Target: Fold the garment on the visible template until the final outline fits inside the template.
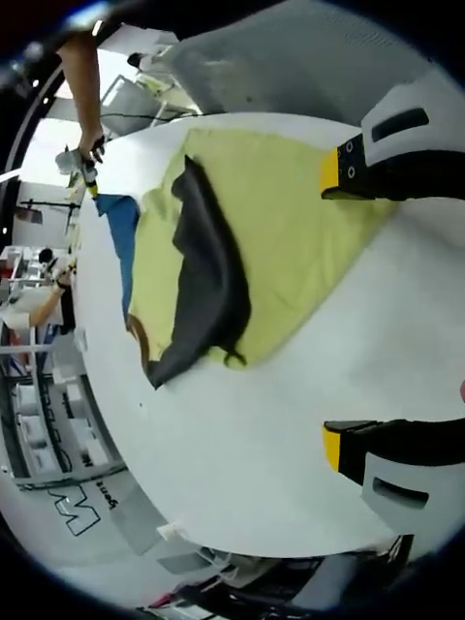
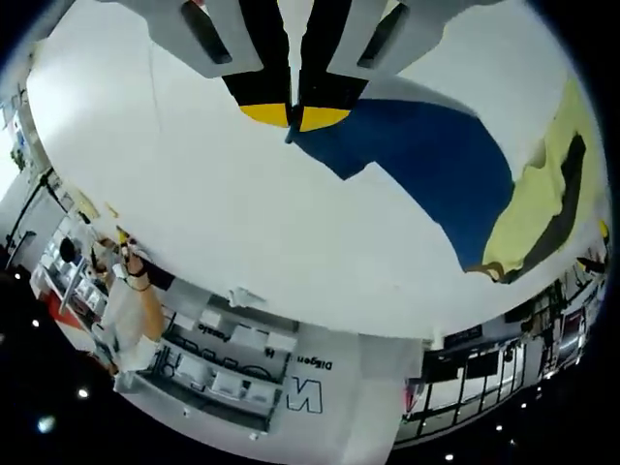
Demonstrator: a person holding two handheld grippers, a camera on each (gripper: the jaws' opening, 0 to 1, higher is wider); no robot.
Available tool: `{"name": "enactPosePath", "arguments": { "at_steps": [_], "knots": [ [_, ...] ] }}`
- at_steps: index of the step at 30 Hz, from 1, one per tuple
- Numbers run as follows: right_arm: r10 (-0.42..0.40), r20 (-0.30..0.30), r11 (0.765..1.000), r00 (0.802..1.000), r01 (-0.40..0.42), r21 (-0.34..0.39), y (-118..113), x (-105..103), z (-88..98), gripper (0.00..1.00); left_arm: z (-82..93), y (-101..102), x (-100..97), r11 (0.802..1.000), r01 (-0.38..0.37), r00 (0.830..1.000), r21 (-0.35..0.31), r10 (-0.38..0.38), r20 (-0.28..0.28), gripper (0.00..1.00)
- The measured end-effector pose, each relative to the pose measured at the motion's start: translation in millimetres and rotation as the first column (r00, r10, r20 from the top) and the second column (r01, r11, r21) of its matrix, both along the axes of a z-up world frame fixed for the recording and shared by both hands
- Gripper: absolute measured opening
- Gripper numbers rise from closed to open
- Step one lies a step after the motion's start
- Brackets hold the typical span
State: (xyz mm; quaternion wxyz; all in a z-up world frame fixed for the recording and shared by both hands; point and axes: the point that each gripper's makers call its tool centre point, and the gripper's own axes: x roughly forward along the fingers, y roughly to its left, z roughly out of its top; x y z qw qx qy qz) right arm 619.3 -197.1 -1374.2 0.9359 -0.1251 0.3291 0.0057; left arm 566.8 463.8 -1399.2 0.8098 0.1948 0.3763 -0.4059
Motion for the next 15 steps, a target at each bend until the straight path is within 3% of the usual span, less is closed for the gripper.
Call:
{"name": "enactPosePath", "arguments": {
  "at_steps": [15],
  "knots": [
    [-0.062,-0.046,0.997,0.997,0.064,0.044,-12,-11,-27.5,0.0,2.5,-3,-2.7,0.999,0.032,0.999,0.04,-0.034,0.04,0.91]
  ]
}}
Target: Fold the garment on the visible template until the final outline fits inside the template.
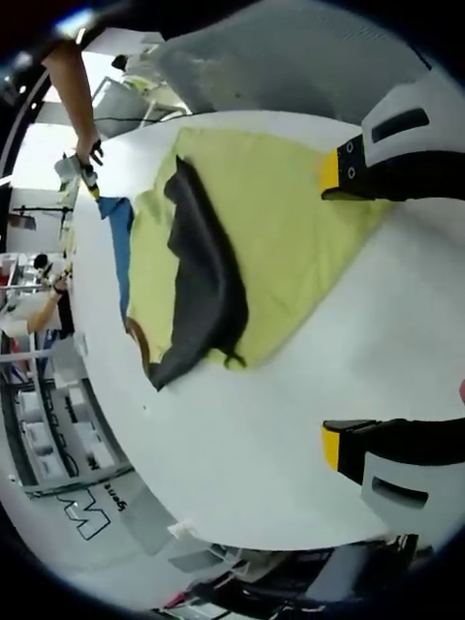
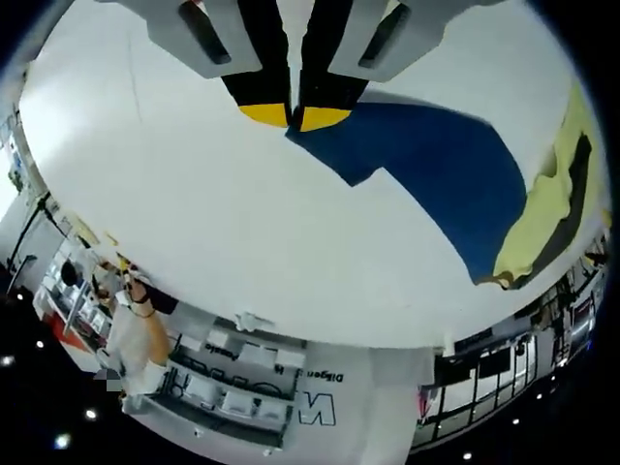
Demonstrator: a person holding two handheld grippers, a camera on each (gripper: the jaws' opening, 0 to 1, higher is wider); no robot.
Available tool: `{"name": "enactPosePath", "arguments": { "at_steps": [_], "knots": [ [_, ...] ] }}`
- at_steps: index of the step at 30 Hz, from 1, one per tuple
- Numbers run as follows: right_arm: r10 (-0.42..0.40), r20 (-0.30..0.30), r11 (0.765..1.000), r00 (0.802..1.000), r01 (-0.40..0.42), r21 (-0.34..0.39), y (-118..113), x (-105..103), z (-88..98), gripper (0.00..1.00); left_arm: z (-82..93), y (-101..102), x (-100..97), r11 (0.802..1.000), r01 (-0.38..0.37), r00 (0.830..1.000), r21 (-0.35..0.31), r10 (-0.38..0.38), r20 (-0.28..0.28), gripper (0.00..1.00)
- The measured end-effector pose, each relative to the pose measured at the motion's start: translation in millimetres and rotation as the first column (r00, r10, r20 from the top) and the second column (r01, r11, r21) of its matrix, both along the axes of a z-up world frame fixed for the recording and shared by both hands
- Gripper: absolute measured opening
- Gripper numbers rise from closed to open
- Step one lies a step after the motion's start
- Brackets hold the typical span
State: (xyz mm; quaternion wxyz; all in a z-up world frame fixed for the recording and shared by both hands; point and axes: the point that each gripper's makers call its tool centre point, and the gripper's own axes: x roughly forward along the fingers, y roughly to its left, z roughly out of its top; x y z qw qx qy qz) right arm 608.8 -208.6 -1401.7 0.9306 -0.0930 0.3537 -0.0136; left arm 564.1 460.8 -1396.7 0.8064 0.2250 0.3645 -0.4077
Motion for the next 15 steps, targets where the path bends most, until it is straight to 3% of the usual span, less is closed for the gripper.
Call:
{"name": "enactPosePath", "arguments": {
  "at_steps": [6,15],
  "knots": [
    [-0.037,0.009,0.999,0.999,0.037,0.014,-7.9,-6.7,-3.9,0.0,10.3,-7.0,5.6,0.999,0.027,0.998,-0.025,-0.025,0.054,0.92],
    [-0.051,0.021,0.998,0.998,0.05,0.041,-5.0,-6.7,-8.1,0.05,6.4,-10.1,3.2,0.999,0.036,0.999,-0.025,-0.036,0.036,0.92]
  ]
}}
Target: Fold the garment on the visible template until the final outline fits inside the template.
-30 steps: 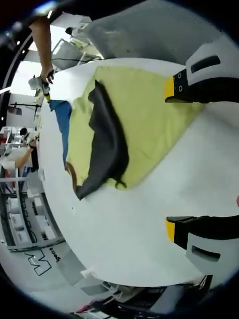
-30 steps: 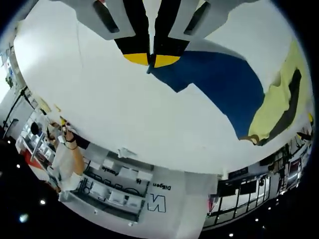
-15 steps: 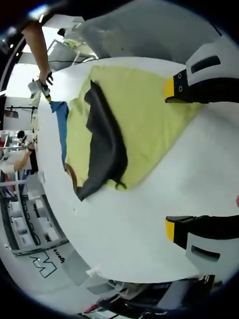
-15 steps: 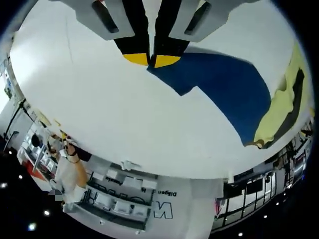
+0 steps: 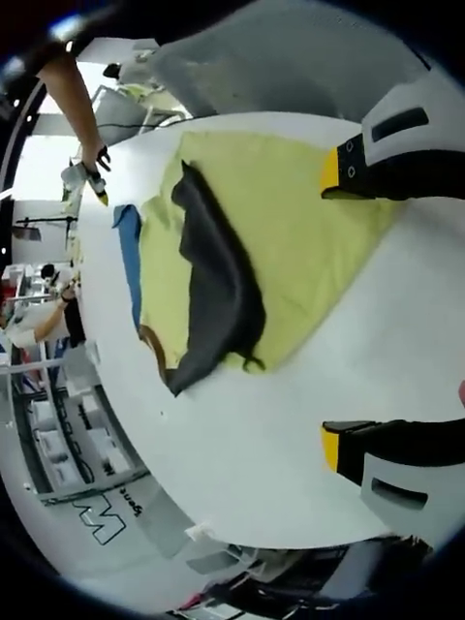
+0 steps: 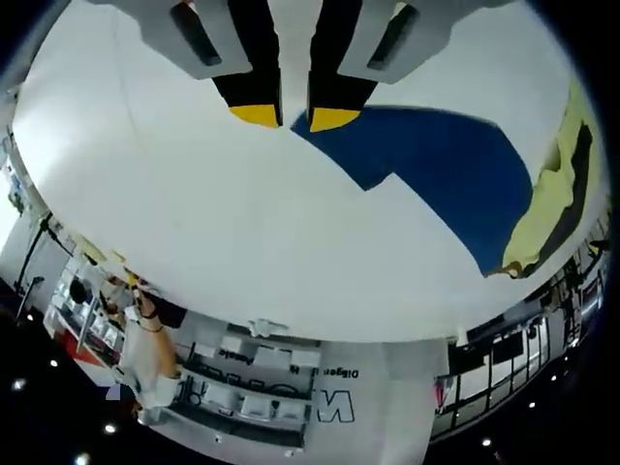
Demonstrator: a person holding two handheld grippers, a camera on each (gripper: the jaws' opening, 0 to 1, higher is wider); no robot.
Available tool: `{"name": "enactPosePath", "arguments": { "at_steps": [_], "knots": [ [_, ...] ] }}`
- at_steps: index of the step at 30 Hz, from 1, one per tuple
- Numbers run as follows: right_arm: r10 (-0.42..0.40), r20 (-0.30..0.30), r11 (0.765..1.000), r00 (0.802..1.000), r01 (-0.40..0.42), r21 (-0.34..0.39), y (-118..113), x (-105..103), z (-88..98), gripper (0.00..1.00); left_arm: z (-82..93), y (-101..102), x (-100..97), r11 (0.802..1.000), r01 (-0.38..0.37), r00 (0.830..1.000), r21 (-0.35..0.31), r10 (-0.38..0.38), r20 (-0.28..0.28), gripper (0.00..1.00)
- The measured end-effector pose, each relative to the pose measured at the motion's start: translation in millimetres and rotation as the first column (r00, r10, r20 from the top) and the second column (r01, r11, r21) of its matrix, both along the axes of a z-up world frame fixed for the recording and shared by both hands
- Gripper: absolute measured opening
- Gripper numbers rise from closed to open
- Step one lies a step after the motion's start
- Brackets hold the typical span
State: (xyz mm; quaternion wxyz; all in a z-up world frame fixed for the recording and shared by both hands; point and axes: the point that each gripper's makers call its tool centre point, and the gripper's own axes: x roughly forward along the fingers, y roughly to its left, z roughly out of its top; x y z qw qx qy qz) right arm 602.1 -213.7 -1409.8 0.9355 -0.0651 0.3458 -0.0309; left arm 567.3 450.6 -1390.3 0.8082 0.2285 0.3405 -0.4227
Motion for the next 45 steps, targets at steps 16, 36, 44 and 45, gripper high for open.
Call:
{"name": "enactPosePath", "arguments": {
  "at_steps": [16,36,44,45],
  "knots": [
    [0.057,0.025,0.997,0.998,-0.059,0.057,42,38,-1.9,0.17,-2.7,-1,-1.0,1.0,0.004,1.0,0.006,-0.004,-0.018,0.92],
    [0.05,-0.061,0.996,0.997,-0.045,0.077,58,56,-32.3,0.1,3.0,-1,0.4,1.0,-0.014,1.0,0.005,0.014,-0.016,0.91],
    [0.08,-0.082,0.997,0.993,-0.079,0.017,54,56,-30.9,0.02,1.3,-1,-0.4,1.0,-0.023,1.0,0.009,0.023,-0.018,0.91],
    [0.079,-0.083,0.997,0.993,-0.078,0.019,54,56,-30.5,0.01,0.9,-2,-0.2,1.0,-0.024,1.0,0.008,0.024,-0.017,0.91]
  ]
}}
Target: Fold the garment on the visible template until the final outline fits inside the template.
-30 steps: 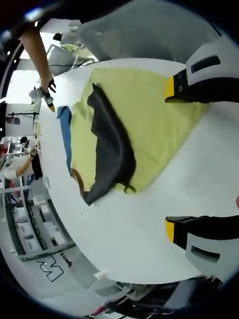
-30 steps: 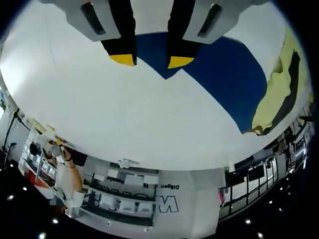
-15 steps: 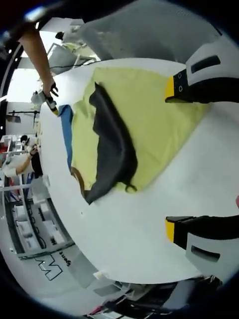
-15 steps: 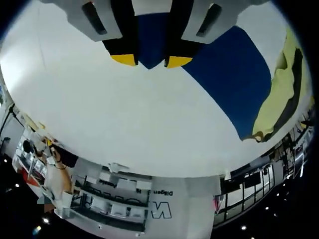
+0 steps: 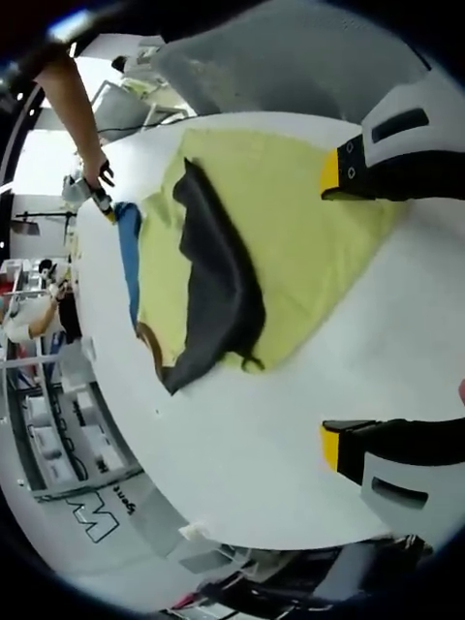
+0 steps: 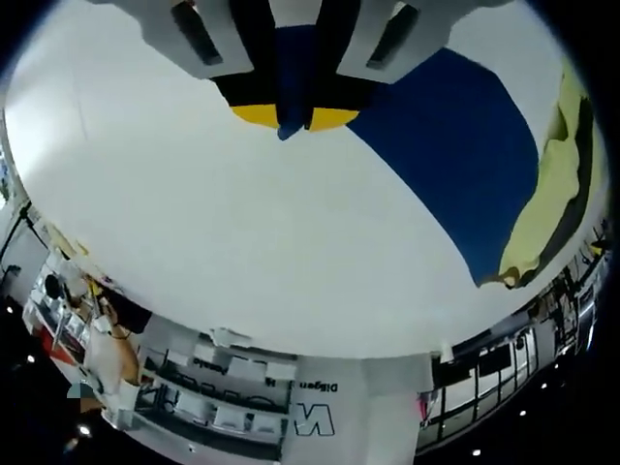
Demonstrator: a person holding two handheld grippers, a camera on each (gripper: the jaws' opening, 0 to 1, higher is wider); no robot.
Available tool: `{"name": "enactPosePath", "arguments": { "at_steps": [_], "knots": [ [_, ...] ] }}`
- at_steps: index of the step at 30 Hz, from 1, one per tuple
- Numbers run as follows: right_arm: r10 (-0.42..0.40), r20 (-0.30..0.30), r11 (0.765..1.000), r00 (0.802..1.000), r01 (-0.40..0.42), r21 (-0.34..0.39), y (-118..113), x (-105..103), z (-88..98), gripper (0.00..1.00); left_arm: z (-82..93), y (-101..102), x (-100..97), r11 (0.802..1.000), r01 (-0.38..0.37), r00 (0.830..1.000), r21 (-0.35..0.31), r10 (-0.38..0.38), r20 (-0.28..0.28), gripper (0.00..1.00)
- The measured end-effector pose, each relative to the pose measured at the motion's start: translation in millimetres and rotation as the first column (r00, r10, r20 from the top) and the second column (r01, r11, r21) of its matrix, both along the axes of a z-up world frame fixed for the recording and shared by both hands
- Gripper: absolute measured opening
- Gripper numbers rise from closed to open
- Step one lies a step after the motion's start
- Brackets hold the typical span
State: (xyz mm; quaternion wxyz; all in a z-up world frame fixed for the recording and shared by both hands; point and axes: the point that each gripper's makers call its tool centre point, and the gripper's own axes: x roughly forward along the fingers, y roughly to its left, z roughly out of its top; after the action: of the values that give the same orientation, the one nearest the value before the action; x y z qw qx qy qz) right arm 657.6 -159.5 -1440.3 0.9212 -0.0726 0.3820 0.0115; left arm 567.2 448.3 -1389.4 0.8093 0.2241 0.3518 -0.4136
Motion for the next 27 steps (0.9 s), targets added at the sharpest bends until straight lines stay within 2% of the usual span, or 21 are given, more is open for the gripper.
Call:
{"name": "enactPosePath", "arguments": {
  "at_steps": [6,13,16,20,27],
  "knots": [
    [0.001,0.023,1.0,1.0,-0.001,0.016,3,-3,11.5,0.0,2.4,-4,-0.3,1.0,0.001,1.0,-0.011,-0.001,0.006,0.91],
    [-0.014,0.09,1.0,0.996,0.011,0.029,8,-5,34.6,0.0,2.1,-1,-0.8,1.0,-0.007,1.0,-0.012,0.007,0.006,0.91],
    [-0.044,0.148,0.996,0.988,0.031,0.088,12,-7,45.9,0.0,1.8,-2,-1.9,1.0,-0.004,1.0,-0.016,0.004,0.007,0.91],
    [-0.047,0.155,0.997,0.987,0.037,0.064,8,-18,53.8,0.0,0.7,-5,-2.7,1.0,0.001,1.0,-0.026,-0.001,0.006,0.91],
    [-0.077,0.198,0.994,0.977,0.06,0.09,6,-33,73.2,0.0,-0.6,-11,-1.7,0.999,0.014,1.0,-0.044,-0.013,0.009,0.9]
  ]
}}
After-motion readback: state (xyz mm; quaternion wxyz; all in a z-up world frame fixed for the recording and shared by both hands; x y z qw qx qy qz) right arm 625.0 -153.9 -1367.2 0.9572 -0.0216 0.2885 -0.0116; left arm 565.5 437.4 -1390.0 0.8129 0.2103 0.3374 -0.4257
